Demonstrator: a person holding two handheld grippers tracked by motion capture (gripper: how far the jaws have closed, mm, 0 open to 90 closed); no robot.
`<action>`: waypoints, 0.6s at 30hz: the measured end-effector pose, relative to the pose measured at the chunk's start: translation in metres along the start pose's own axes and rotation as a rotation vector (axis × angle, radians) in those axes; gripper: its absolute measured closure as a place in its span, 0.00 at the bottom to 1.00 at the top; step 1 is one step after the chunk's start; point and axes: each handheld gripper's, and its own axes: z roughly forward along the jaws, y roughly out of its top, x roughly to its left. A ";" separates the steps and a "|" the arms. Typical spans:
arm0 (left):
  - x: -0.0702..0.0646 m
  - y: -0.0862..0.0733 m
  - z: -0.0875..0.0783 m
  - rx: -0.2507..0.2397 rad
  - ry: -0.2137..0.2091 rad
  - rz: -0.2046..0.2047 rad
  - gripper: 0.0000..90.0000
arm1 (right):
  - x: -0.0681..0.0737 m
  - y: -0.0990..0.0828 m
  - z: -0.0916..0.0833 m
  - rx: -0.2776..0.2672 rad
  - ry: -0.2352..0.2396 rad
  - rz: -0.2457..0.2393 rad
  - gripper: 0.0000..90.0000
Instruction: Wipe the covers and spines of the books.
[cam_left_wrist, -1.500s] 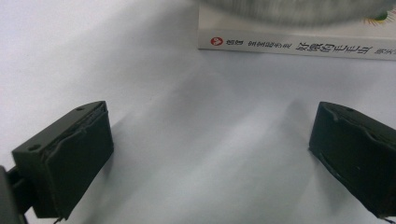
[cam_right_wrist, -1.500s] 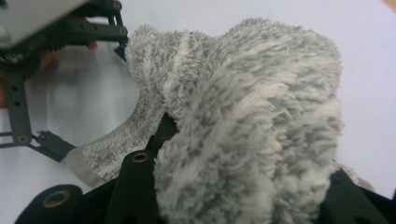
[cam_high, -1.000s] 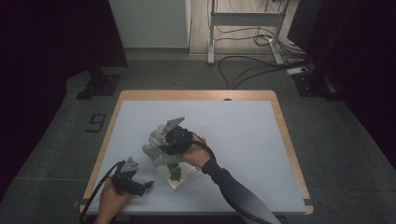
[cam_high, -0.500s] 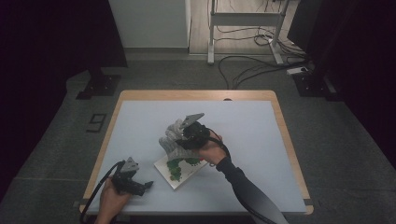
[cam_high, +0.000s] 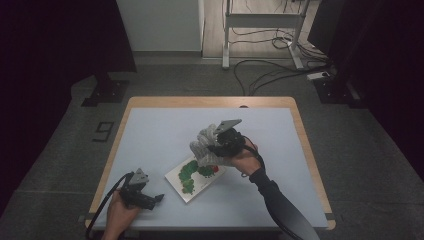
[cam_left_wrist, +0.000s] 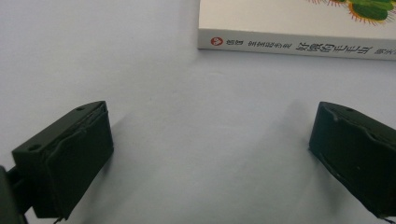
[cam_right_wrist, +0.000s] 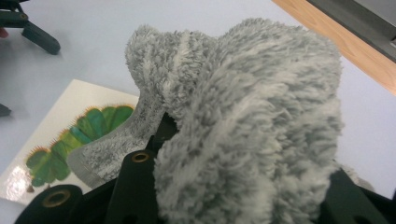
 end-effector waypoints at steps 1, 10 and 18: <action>0.000 0.000 0.000 0.000 0.001 0.001 0.00 | -0.002 -0.002 -0.002 0.002 -0.004 0.003 0.63; 0.000 0.000 0.000 0.001 0.000 -0.001 0.00 | -0.019 -0.020 -0.021 0.008 -0.050 0.039 0.63; 0.000 0.000 0.000 0.001 0.000 0.000 0.00 | -0.036 -0.039 -0.038 0.010 -0.091 0.077 0.63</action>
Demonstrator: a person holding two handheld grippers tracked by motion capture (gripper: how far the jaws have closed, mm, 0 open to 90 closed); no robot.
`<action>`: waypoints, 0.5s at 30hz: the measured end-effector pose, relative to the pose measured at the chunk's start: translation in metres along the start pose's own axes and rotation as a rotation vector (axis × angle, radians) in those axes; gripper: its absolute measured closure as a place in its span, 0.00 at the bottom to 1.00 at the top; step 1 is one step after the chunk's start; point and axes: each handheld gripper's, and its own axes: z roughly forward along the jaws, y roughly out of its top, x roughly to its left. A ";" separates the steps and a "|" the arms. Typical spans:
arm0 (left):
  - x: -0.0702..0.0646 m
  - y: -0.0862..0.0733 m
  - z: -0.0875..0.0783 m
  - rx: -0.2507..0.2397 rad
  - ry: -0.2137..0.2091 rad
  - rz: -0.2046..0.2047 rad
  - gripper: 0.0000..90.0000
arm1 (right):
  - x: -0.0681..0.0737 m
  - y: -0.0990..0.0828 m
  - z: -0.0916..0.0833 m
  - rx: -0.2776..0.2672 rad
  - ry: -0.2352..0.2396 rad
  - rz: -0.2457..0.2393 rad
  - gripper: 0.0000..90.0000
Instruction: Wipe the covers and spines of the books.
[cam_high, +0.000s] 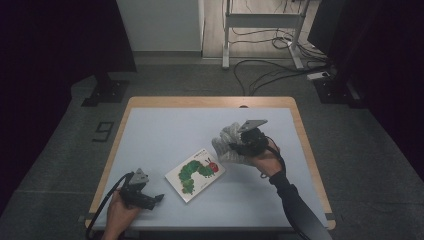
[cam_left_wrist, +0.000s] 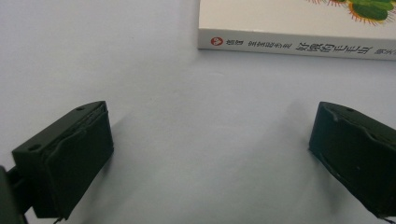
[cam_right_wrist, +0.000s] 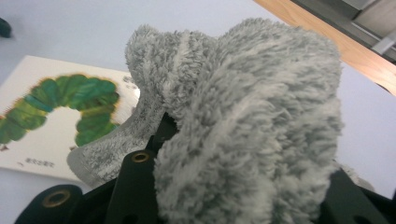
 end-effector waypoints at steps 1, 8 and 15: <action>0.000 0.000 0.000 0.000 0.001 0.000 0.00 | -0.002 -0.002 -0.002 0.000 -0.005 0.005 0.63; 0.000 0.000 0.000 0.000 0.000 0.001 0.00 | -0.021 -0.021 -0.019 -0.006 -0.052 0.043 0.63; 0.000 0.000 0.000 0.000 0.000 0.000 0.00 | -0.039 -0.040 -0.040 -0.010 -0.104 0.094 0.63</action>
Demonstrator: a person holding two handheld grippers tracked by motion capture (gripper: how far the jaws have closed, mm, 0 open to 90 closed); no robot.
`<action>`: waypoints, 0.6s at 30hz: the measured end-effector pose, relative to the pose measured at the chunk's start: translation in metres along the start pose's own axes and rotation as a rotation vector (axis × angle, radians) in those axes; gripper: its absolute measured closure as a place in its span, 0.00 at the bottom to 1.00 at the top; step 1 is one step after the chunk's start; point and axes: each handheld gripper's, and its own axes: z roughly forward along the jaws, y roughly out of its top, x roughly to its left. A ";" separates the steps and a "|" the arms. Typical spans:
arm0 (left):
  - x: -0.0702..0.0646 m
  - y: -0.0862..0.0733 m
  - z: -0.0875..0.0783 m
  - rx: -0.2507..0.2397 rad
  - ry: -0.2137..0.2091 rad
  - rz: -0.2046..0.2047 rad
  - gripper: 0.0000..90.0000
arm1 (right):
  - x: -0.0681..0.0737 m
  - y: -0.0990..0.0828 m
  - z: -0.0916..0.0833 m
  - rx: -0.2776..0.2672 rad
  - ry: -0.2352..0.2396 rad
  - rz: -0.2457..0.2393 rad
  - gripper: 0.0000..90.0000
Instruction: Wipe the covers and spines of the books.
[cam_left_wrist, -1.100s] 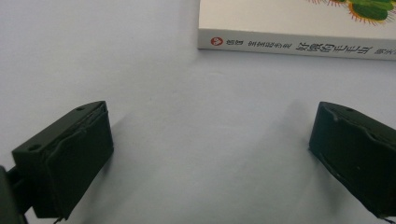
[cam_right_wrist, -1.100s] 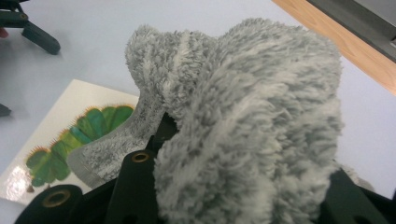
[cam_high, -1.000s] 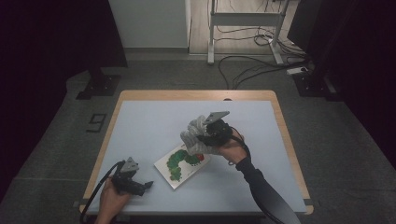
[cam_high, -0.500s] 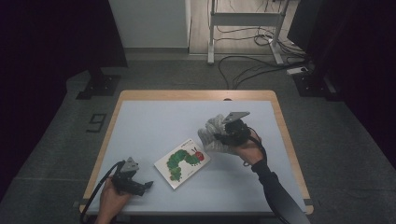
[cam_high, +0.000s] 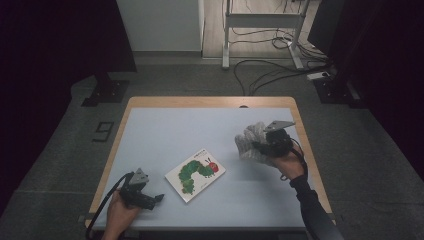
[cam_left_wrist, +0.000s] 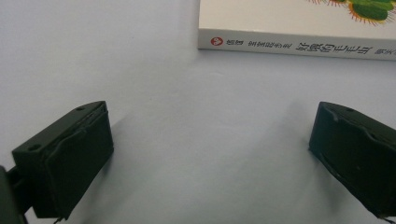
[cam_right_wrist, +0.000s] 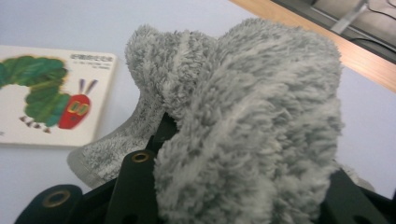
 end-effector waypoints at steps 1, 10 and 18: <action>0.000 0.000 0.000 0.000 0.001 0.000 0.00 | -0.003 -0.002 -0.003 0.000 -0.008 0.006 0.63; 0.000 0.000 0.000 0.000 0.000 -0.001 0.00 | -0.023 -0.024 -0.022 0.012 -0.074 0.046 0.63; 0.000 0.000 0.000 -0.001 0.000 -0.002 0.00 | -0.027 -0.042 -0.019 0.026 -0.090 0.057 0.63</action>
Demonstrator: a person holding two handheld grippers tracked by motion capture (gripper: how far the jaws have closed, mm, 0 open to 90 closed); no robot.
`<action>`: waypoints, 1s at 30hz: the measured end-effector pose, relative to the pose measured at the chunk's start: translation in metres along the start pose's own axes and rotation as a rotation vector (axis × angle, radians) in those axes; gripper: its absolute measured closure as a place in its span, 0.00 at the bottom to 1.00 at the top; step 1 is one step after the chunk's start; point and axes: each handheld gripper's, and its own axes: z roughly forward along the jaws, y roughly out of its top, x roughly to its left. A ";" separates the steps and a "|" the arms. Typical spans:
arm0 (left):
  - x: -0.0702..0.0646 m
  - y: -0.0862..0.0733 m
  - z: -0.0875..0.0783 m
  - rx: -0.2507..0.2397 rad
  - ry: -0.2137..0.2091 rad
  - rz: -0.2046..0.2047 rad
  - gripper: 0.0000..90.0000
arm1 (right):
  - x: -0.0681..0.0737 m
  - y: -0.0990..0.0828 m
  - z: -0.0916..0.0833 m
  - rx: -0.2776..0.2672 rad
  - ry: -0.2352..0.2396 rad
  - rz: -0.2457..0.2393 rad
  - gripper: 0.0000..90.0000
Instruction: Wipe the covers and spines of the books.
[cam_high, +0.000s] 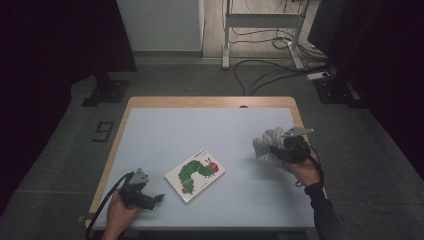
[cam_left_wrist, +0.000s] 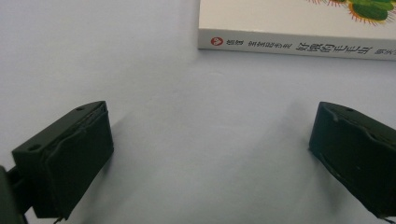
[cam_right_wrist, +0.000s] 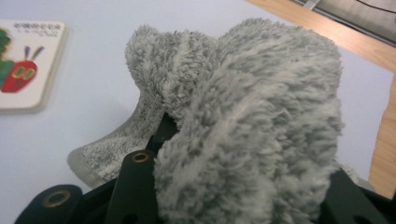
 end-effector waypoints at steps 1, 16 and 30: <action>0.000 0.000 0.000 0.000 0.001 0.001 0.00 | -0.001 -0.006 0.003 0.006 -0.001 0.007 0.63; 0.000 0.000 0.000 0.000 0.001 0.000 0.00 | 0.002 -0.041 0.031 0.050 0.014 0.033 0.62; 0.000 0.000 0.000 0.000 0.000 0.000 0.00 | 0.003 -0.050 0.038 0.096 0.019 0.030 0.21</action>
